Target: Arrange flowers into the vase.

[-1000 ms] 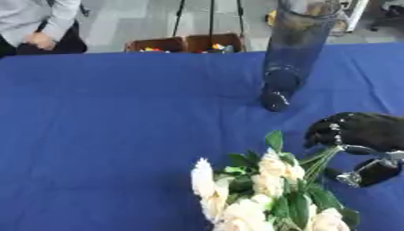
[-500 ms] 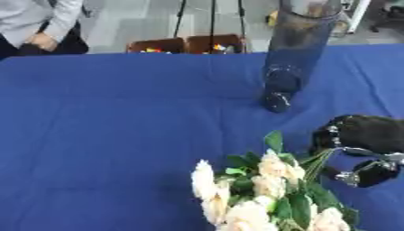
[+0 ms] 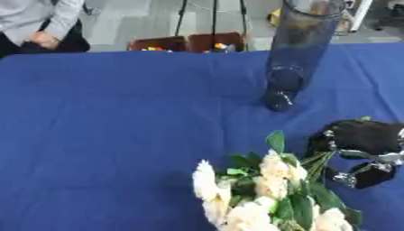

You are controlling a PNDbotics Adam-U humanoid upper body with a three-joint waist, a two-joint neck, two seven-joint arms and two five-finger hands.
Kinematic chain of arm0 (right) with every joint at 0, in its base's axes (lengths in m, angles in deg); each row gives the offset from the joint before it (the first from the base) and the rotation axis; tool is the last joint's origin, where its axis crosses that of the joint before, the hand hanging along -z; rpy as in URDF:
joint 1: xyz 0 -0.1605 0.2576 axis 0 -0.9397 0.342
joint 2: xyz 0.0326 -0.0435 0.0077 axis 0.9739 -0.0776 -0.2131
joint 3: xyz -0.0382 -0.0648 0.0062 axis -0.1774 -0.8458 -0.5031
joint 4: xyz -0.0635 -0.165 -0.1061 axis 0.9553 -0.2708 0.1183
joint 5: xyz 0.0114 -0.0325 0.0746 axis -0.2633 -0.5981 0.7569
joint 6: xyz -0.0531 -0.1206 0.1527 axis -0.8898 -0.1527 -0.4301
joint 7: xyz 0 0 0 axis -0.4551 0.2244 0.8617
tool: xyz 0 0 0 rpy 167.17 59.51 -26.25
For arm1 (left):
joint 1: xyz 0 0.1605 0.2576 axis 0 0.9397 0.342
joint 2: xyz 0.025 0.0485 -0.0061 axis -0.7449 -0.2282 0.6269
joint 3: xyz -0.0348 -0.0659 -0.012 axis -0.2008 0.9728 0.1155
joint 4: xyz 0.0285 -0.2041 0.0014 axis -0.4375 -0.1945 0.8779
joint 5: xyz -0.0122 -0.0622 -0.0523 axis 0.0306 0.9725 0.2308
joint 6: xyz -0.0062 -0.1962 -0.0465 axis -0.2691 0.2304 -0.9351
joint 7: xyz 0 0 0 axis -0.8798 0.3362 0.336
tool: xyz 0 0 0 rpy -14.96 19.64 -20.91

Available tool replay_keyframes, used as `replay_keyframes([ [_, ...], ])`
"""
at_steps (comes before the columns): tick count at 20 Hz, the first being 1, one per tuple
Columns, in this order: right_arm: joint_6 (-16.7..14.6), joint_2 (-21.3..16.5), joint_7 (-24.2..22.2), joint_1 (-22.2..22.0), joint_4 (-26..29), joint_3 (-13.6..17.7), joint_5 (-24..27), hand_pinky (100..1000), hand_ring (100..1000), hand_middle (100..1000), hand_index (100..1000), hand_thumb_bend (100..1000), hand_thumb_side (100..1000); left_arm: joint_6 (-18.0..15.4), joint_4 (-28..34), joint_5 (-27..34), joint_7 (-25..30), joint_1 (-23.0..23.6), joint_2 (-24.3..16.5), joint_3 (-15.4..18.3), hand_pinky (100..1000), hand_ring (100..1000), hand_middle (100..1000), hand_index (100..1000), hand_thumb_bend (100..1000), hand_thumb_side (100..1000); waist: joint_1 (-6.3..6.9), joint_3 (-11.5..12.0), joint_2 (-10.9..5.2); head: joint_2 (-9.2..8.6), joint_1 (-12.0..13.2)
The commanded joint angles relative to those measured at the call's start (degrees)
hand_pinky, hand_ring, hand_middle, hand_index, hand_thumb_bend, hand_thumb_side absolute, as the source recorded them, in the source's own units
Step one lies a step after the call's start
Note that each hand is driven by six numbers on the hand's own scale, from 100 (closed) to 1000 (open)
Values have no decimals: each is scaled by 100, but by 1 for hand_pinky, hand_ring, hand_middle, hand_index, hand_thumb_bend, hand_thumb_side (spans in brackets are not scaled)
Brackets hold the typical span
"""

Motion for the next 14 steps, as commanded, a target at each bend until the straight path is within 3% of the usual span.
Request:
replay_keyframes([
  [1,1,-123,-66,94,2,57,120,739,707,639,757,100,215,-8,83,13,-7,-80,-108,46,602,879,860,871,100,1000,-86,8,-10,-80,-10],
  [2,8,-120,-70,97,4,62,135,624,524,483,608,100,212,-8,83,13,-8,-80,-109,47,602,878,859,871,100,1000,-85,7,-10,-79,-12],
  [5,77,-108,41,116,9,84,239,508,398,356,475,100,209,-8,83,11,-13,-78,-110,52,601,877,858,871,100,1000,-78,0,-11,-86,-24],
  [14,312,-180,510,-5,163,209,389,412,167,141,247,100,226,-15,83,5,-12,-75,-128,60,602,873,854,869,100,1000,-71,6,-37,-129,-56],
])
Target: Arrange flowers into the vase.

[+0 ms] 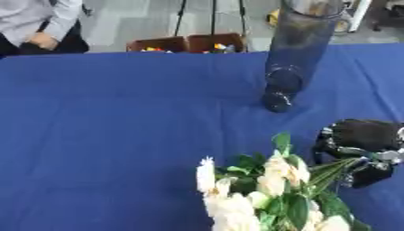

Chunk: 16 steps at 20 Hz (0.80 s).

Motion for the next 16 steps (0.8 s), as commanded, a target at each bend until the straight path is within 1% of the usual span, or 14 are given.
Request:
replay_keyframes([
  [1,91,-188,184,10,132,144,69,399,137,112,212,100,230,-13,83,4,-12,-72,-129,64,602,872,853,868,100,1000,-71,14,-40,-86,-21],
  [3,130,-186,257,-13,137,153,91,381,103,100,184,100,235,-13,83,3,-22,-64,-131,72,602,871,851,868,100,1000,-70,20,-42,-91,-17],
  [5,166,-181,353,-28,134,171,137,298,100,100,123,100,262,-11,83,-1,-28,-56,-138,78,602,869,850,867,100,1000,-71,21,-44,-100,-10],
  [6,186,-180,421,-31,136,186,162,275,100,100,107,100,276,-10,83,-2,-32,-55,-140,82,602,869,850,867,100,1000,-72,20,-46,-105,-7],
  [10,245,-183,701,-42,154,224,206,154,100,100,100,100,329,-13,83,-5,-39,-52,-146,85,602,867,848,865,100,1000,-72,14,-53,-125,-5],
  [13,323,-183,912,-46,158,251,199,119,100,100,100,100,361,-16,83,-7,-41,-44,-148,89,602,864,846,864,100,1000,-66,9,-59,-130,-17],
  [16,377,-173,1078,-53,160,256,217,100,100,100,100,100,489,-16,83,-6,-41,-36,-146,91,600,861,842,863,100,1000,-56,5,-60,-140,-36],
])
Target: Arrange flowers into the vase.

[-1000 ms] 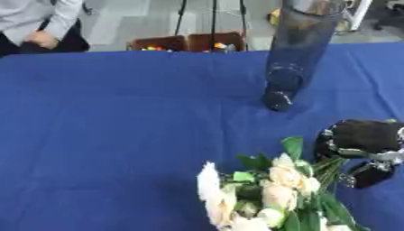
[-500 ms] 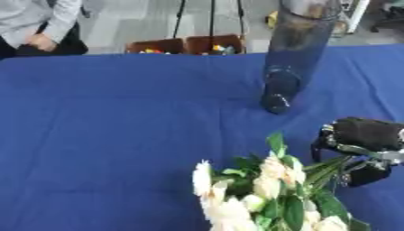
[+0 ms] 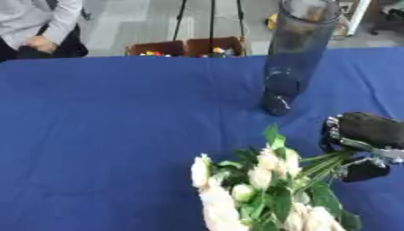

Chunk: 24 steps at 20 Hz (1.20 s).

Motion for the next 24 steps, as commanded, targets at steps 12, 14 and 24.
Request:
replay_keyframes([
  [12,407,-27,642,118,286,448,445,100,100,100,100,100,248,5,83,-19,-43,-11,-166,109,596,855,836,863,100,1000,-27,-44,-74,-108,-23],
  [14,507,-81,823,73,356,435,625,100,100,100,100,100,248,5,83,-18,-41,-16,-166,105,596,855,836,863,100,1000,-28,-37,-72,-109,-31],
  [24,749,-195,1722,71,769,790,1322,100,100,100,100,100,234,10,83,-26,-51,-17,-201,116,592,849,827,860,100,1000,-31,-57,-98,-105,-45],
])
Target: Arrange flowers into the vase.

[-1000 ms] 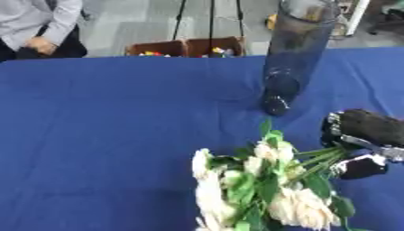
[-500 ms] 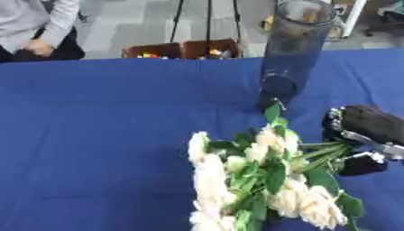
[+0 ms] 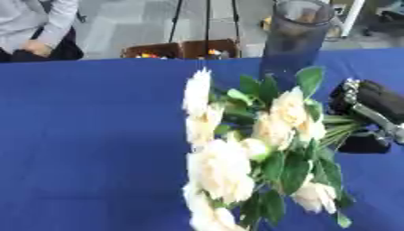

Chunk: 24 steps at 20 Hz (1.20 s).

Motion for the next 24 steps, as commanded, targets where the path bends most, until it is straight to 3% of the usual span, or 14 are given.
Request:
replay_keyframes([
  [1,25,-260,304,30,172,146,212,100,100,100,100,100,252,-2,83,-21,-17,-43,-197,82,590,846,823,859,100,1000,-29,15,-106,-69,-39],
  [9,478,-114,913,160,245,231,832,100,100,100,100,100,220,-1,83,-20,-19,-26,-232,86,592,845,823,859,100,1000,-37,26,-162,-109,-104],
  [24,1650,-27,1025,646,564,483,2152,100,100,100,100,100,222,-4,83,-25,-11,33,-277,80,592,845,823,859,100,1000,-76,-21,-251,-76,-130],
])
